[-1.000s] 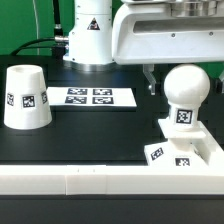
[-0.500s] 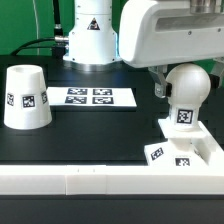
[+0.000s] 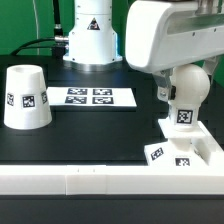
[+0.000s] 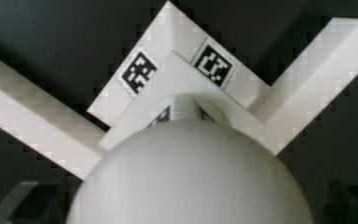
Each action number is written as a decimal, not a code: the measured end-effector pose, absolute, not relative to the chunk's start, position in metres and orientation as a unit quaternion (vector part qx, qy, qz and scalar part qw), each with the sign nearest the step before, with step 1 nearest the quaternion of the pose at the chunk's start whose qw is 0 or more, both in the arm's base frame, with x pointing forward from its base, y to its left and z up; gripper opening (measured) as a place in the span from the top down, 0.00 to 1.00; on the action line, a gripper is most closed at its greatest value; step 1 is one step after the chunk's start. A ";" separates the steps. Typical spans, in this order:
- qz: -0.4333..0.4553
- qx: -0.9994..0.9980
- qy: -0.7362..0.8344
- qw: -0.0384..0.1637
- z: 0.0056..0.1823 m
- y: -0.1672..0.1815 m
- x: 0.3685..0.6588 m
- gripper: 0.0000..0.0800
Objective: Assemble lamp
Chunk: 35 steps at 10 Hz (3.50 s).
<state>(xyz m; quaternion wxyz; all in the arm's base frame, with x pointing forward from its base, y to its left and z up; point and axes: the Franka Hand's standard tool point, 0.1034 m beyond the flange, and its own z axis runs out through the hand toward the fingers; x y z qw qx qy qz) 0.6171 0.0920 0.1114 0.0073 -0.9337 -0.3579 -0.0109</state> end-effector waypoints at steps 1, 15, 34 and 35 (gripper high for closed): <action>-0.011 -0.920 -0.393 0.003 0.112 0.091 0.617 0.13; 0.017 -0.603 -0.797 -0.038 0.114 0.091 0.625 0.13; 0.027 -0.890 -0.454 -0.021 0.113 0.086 0.622 0.28; 0.027 -0.903 -0.429 -0.021 0.113 0.086 0.622 0.28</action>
Offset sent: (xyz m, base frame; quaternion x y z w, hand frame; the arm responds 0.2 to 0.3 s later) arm 0.0110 0.0048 0.0102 -0.0401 -0.0079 -0.2151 0.9757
